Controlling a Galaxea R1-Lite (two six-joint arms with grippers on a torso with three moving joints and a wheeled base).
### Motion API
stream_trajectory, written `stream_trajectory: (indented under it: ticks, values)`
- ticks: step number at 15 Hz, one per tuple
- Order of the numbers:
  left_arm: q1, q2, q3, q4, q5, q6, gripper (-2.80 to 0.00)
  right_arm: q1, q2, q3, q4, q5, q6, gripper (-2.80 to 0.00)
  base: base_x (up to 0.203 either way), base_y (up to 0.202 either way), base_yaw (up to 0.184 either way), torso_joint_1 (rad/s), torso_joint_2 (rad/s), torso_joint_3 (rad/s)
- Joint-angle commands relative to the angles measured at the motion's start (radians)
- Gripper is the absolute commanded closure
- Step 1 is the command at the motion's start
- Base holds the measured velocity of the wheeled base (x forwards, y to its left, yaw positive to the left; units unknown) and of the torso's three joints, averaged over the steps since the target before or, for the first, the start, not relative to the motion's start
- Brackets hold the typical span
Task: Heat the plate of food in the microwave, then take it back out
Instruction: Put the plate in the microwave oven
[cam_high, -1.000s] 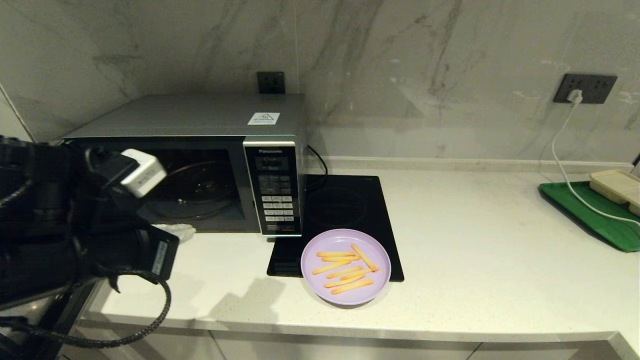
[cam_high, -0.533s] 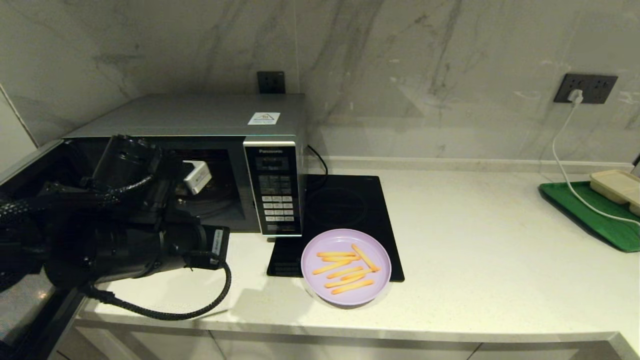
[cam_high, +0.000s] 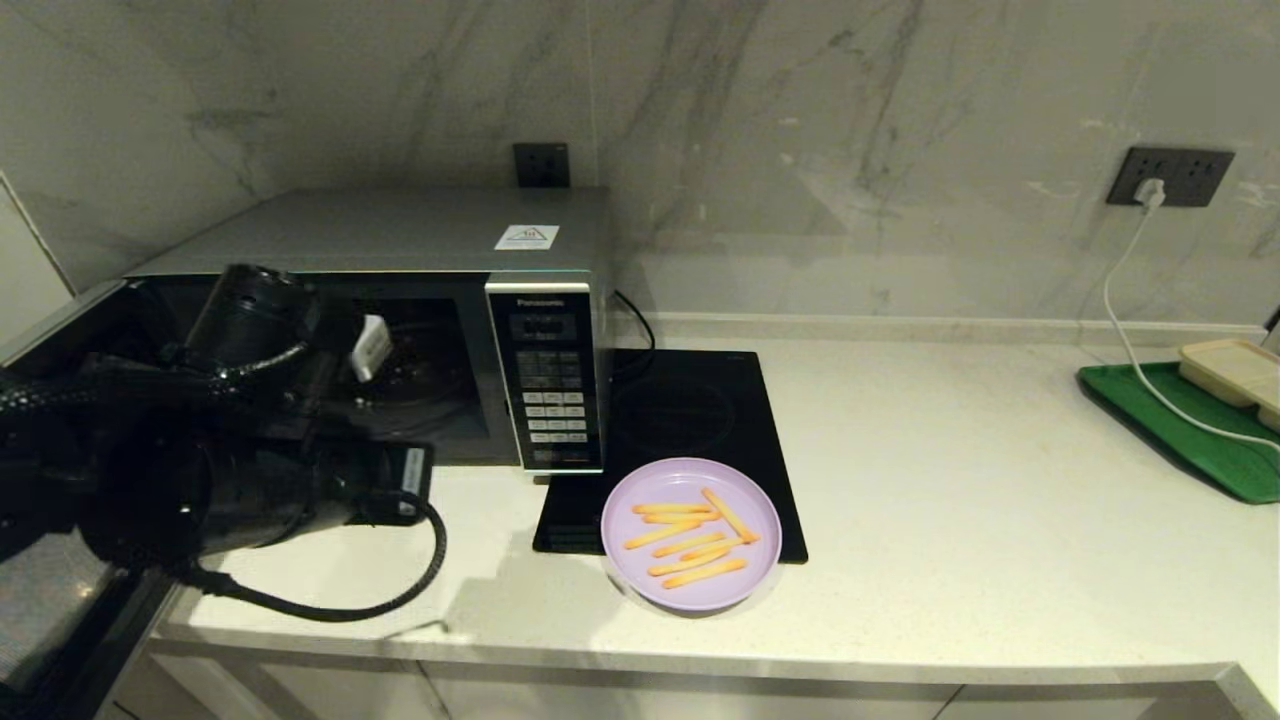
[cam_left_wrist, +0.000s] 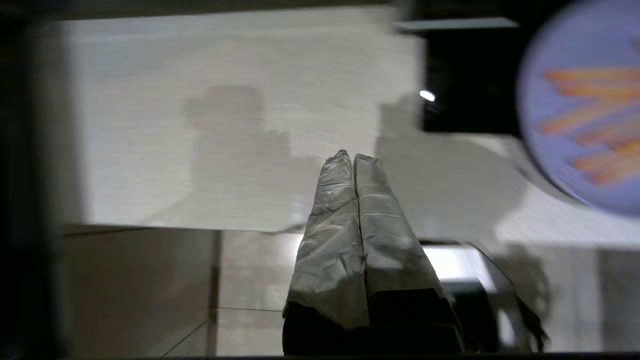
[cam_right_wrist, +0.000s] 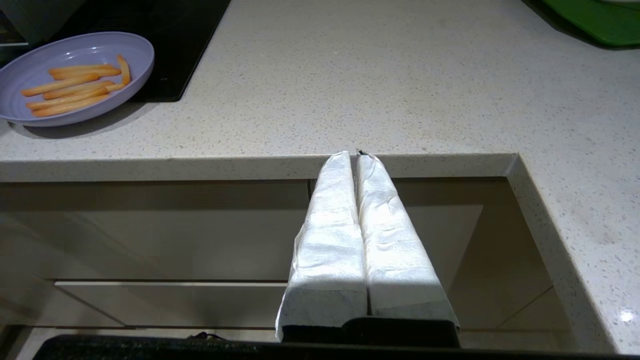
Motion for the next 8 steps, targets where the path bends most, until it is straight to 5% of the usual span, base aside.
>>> stream_trajectory:
  ticks: [1, 4, 8]
  values:
    - [0.136, -0.044, -0.01, 0.01, 0.056, 0.027, 0.0, 0.0, 0.001, 0.0, 0.001, 0.0, 0.0, 0.0, 0.0, 0.0, 0.0, 0.0, 0.0, 0.0]
    - [0.297, -0.147, -0.006, 0.017, 0.069, 0.099, 0.0, 0.0, 0.001, 0.0, 0.001, 0.0, 0.0, 0.0, 0.0, 0.0, 0.0, 0.0, 0.0, 0.0]
    - [0.422, -0.265, -0.004, 0.018, 0.066, 0.244, 0.0, 0.001, 0.001, 0.0, 0.001, 0.0, 0.001, 0.0, 0.0, 0.0, 0.0, 0.0, 0.0, 0.0]
